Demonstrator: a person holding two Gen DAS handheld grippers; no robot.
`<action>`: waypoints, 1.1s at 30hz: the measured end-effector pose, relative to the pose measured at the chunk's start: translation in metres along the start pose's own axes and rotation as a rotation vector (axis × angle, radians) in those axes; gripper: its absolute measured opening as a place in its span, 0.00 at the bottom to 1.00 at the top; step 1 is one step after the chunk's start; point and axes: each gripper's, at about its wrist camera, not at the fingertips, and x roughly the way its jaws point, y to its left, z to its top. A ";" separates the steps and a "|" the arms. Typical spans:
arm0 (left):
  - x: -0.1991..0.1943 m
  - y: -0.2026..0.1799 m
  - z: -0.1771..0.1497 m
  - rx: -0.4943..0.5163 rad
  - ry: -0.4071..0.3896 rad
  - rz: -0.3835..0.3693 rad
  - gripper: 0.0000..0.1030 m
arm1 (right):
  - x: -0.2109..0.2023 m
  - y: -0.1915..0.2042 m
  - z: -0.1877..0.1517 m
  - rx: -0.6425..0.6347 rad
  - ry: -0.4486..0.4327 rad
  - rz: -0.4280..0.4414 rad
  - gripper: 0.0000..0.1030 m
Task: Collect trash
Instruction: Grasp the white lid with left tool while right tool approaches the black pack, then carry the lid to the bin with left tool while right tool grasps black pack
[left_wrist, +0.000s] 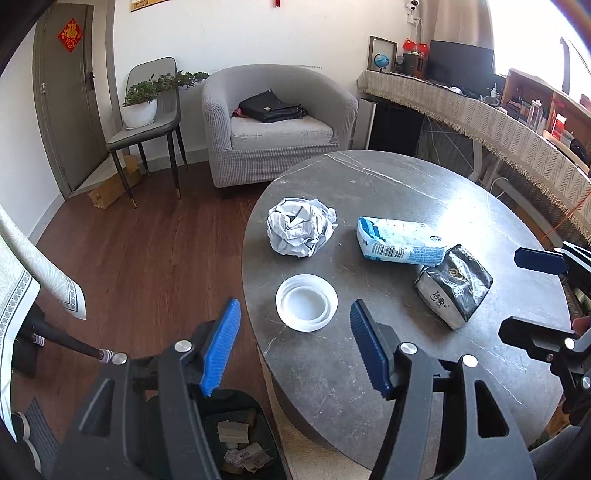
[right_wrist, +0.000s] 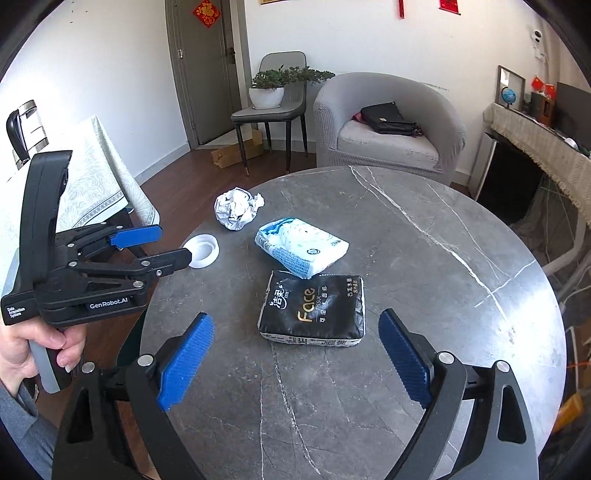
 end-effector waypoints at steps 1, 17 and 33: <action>0.004 0.001 0.000 0.002 0.006 0.004 0.63 | 0.001 -0.001 -0.001 0.000 0.002 -0.004 0.92; 0.029 -0.009 0.004 0.037 0.026 0.029 0.50 | 0.033 -0.017 -0.009 0.016 0.105 -0.028 0.96; -0.007 -0.013 0.008 -0.051 -0.005 0.010 0.41 | 0.050 -0.005 0.001 0.011 0.103 -0.086 0.96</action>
